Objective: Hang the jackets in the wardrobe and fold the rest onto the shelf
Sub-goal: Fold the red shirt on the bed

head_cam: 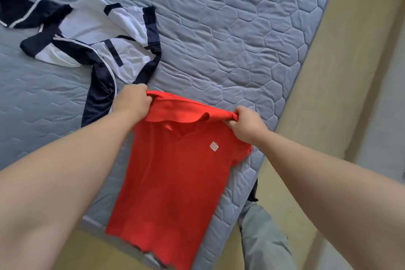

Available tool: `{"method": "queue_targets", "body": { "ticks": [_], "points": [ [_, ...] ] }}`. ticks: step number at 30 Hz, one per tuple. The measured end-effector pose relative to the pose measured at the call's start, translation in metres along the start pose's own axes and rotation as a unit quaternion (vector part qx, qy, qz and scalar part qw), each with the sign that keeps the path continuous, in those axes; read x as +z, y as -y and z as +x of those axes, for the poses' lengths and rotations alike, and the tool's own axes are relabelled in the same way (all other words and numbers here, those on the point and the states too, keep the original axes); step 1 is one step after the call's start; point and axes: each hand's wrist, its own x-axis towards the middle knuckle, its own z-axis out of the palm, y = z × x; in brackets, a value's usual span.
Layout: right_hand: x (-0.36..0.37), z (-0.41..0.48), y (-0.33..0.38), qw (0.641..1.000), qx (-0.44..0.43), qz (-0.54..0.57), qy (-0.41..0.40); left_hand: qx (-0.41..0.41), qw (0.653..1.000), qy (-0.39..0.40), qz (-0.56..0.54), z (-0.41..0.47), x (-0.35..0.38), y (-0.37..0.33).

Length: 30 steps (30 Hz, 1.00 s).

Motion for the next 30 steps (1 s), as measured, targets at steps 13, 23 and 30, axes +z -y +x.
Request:
{"method": "queue_targets", "body": {
  "ticks": [13, 23, 30],
  "points": [
    [0.036, 0.096, -0.097, 0.962, 0.08, 0.152, 0.214, 0.208, 0.975, -0.072, 0.018, -0.001, 0.164, -0.091],
    [0.056, 0.057, -0.12, 0.955, 0.114, 0.205, 0.179, 0.152, 0.953, 0.209, -0.156, -0.059, 0.226, -0.13],
    [0.058, 0.011, -0.154, 0.96, 0.147, 0.155, 0.18, 0.138, 0.961, 0.162, -0.174, -0.079, 0.226, -0.139]
  ]
}}
